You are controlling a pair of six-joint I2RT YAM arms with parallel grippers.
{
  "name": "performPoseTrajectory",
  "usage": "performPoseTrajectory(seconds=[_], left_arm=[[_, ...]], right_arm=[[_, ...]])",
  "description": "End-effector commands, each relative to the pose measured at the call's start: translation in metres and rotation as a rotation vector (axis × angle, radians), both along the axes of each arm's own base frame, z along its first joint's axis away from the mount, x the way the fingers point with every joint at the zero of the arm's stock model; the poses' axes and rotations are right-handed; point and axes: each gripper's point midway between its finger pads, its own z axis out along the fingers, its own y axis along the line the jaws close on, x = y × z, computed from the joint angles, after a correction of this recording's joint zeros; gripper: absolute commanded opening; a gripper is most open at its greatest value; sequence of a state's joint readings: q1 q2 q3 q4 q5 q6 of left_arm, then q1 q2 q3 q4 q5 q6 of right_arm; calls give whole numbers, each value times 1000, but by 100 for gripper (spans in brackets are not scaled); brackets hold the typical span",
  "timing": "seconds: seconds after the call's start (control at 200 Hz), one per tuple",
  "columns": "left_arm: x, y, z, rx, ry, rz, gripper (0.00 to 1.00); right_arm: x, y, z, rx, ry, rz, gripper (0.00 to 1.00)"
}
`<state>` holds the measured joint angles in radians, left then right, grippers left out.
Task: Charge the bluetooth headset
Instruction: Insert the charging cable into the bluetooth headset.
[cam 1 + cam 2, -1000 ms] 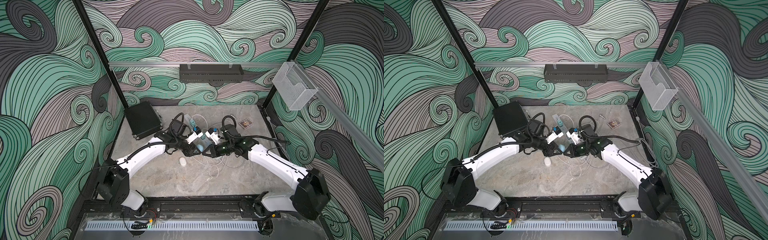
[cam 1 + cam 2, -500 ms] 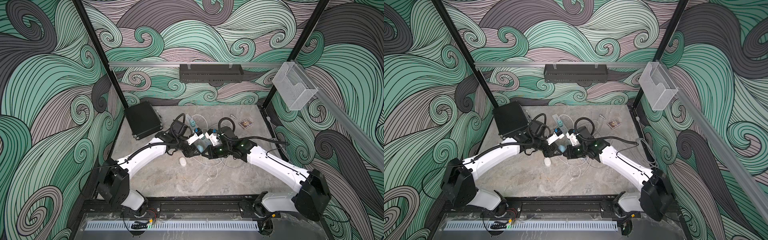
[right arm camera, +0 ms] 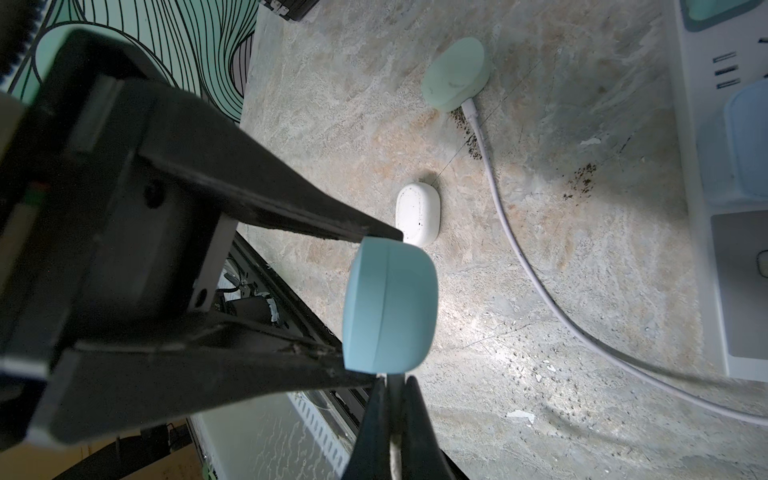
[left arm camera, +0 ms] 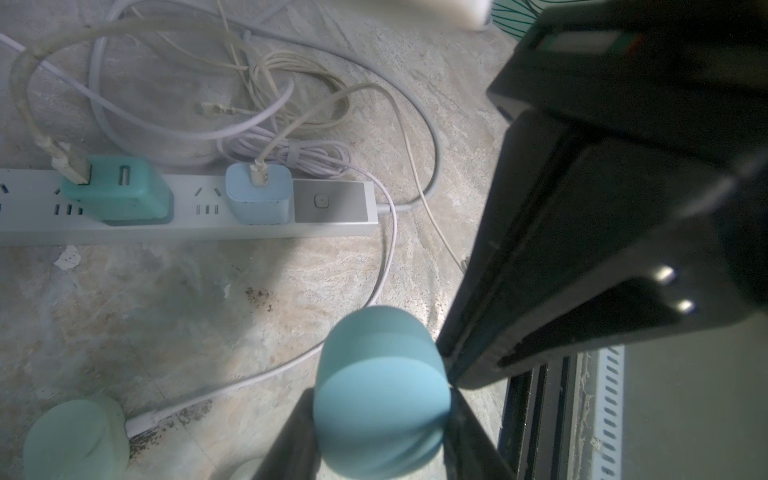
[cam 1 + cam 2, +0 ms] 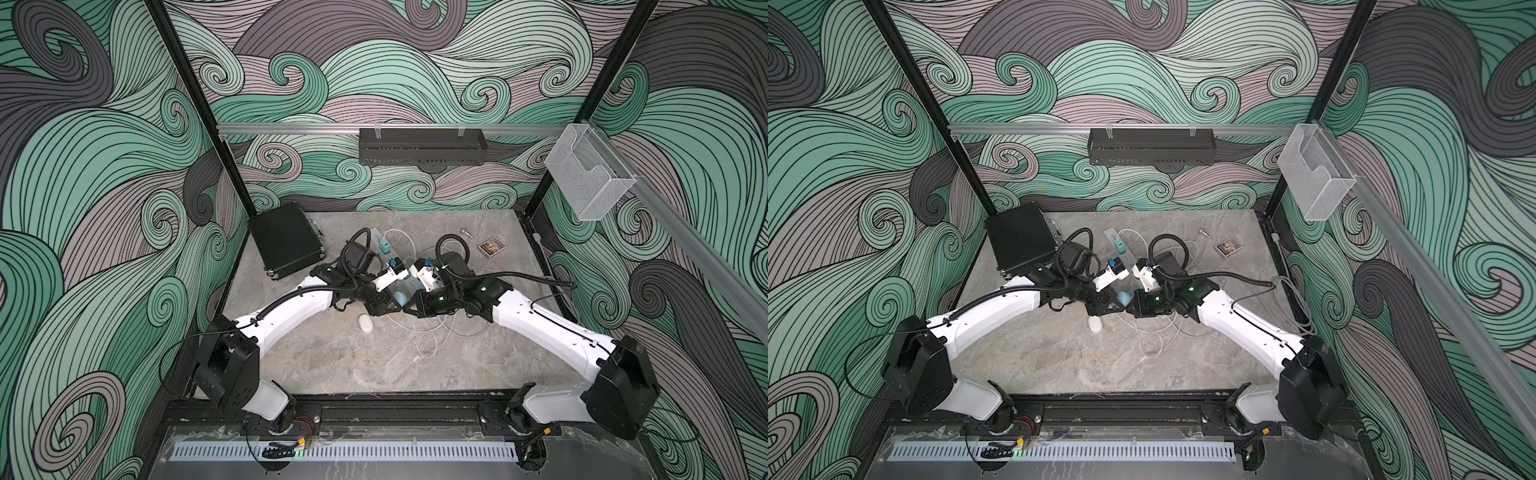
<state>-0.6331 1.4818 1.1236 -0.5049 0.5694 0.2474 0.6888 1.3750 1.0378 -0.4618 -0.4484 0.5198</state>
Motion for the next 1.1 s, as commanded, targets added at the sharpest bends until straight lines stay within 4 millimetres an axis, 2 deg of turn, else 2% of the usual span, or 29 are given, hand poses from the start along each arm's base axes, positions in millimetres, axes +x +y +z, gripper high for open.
performPoseTrajectory(seconds=[0.0,0.315,0.625,0.786,0.986,1.096], left_arm=[[-91,-40,62,-313,239,-352,8],[-109,-41,63,-331,262,-429,5],[-113,-45,82,-393,290,-465,5],[-97,-43,71,-310,255,-370,5],[-62,-37,57,-214,206,-187,4],[-49,-35,53,-183,197,-124,3]], right_arm=[[78,12,61,135,-344,-152,0],[89,17,58,138,-363,-169,0],[106,24,62,159,-412,-174,0],[105,19,65,158,-397,-173,0],[101,4,61,150,-377,-182,0],[98,1,60,159,-356,-166,0]])
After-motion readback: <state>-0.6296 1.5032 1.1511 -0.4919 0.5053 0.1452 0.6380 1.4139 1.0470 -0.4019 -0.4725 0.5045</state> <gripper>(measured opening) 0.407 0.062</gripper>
